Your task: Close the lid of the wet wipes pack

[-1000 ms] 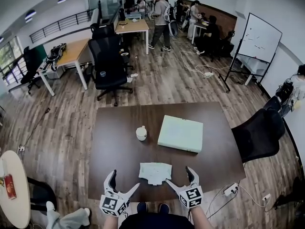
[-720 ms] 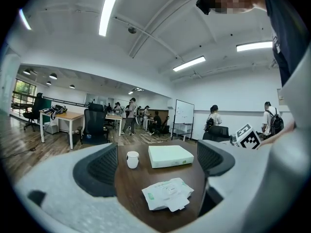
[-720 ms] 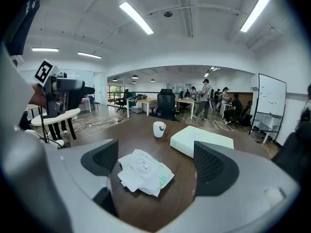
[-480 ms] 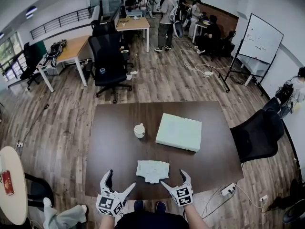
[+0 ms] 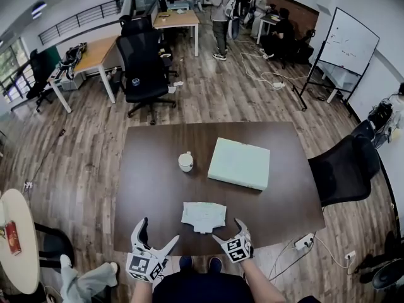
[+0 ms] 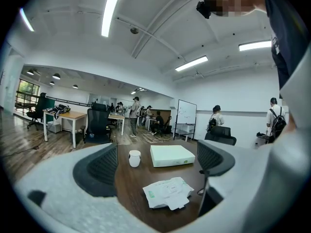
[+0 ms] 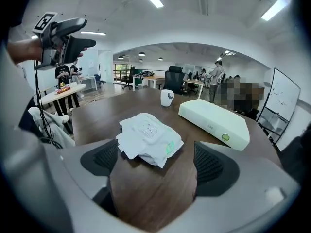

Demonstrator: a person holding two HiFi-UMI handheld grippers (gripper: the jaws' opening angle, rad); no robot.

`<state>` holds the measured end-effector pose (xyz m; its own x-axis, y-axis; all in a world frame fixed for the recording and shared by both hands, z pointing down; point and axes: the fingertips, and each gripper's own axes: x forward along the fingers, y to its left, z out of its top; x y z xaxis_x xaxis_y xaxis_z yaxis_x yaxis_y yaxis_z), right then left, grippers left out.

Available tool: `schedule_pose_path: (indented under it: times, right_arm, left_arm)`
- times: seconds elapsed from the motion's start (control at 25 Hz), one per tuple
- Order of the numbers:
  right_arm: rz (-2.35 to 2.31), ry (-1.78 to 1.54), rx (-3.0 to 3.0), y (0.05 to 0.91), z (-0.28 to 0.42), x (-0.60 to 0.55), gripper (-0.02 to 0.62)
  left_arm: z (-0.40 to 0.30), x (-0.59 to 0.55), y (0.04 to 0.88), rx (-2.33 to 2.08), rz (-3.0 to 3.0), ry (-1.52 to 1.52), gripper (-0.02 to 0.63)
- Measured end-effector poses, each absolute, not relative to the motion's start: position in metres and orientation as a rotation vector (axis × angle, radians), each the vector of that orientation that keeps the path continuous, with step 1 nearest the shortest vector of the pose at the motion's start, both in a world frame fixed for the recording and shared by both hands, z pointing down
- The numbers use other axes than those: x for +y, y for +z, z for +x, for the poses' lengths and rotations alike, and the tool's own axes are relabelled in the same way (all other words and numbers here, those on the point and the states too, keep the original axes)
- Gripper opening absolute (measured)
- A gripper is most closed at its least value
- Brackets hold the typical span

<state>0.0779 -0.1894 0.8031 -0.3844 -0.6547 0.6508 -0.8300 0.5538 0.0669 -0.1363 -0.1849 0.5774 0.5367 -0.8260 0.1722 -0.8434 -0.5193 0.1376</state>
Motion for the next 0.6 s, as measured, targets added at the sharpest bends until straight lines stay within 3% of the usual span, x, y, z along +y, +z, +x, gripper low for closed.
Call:
schedule_pose_path:
  times: [0.6]
  right_arm:
    - [1.052, 0.312, -2.048, 0.869, 0.061, -0.197, 0.505]
  left_arm:
    - [-0.141, -0.182, 0.579, -1.450, 2.539, 0.151, 0.502]
